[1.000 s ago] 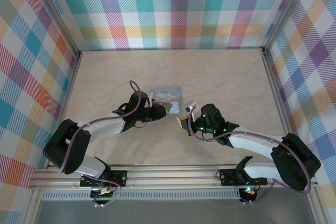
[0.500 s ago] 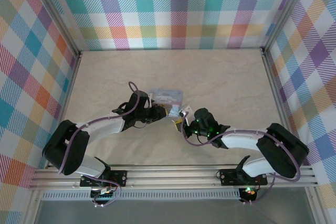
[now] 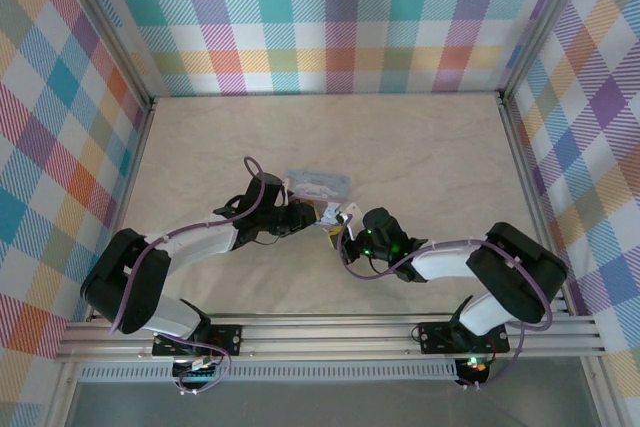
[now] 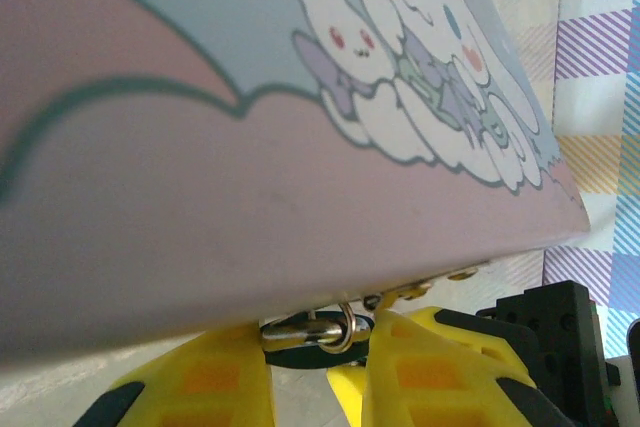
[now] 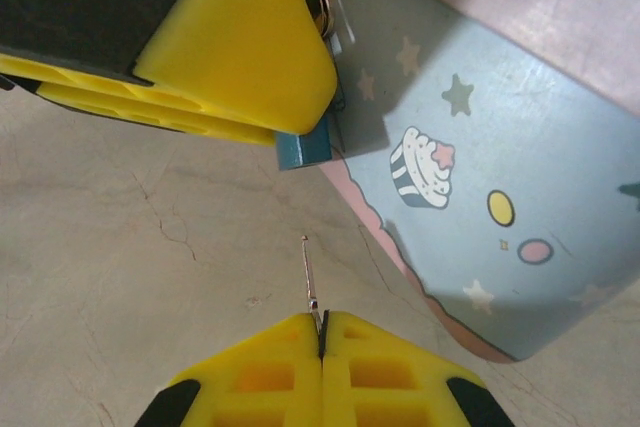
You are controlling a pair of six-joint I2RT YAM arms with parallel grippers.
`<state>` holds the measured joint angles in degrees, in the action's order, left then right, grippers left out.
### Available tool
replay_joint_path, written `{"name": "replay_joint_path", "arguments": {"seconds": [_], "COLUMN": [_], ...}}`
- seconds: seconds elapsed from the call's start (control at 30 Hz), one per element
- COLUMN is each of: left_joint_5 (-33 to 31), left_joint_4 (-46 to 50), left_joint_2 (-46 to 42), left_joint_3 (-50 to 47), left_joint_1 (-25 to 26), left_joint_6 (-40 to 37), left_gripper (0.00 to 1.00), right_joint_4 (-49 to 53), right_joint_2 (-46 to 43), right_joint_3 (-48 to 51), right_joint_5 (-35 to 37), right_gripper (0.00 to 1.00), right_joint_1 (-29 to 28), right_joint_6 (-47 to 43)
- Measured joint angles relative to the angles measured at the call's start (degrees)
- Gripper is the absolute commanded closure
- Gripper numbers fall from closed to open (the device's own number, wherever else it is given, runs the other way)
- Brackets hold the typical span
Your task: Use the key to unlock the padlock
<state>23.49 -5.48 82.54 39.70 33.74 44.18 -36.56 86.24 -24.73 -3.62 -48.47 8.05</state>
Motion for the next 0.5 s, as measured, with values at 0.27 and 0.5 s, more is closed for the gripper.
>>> {"name": "replay_joint_path", "arguments": {"seconds": [0.27, 0.5], "left_joint_5": [0.02, 0.02], "left_joint_4": [-0.02, 0.00], "left_joint_2": [0.00, 0.00], "left_joint_3": [0.00, 0.00], "left_joint_1": [0.00, 0.00], "left_joint_6": [0.17, 0.17], "left_gripper": [0.80, 0.80], "right_joint_4": [-1.18, -1.42], "right_joint_2": [0.57, 1.11], "right_joint_3": [-0.44, -1.46], "right_joint_5": [0.22, 0.55], "right_gripper": [1.00, 1.00], "right_joint_1": [0.00, 0.00], "right_joint_6": [-0.02, -0.22]}}
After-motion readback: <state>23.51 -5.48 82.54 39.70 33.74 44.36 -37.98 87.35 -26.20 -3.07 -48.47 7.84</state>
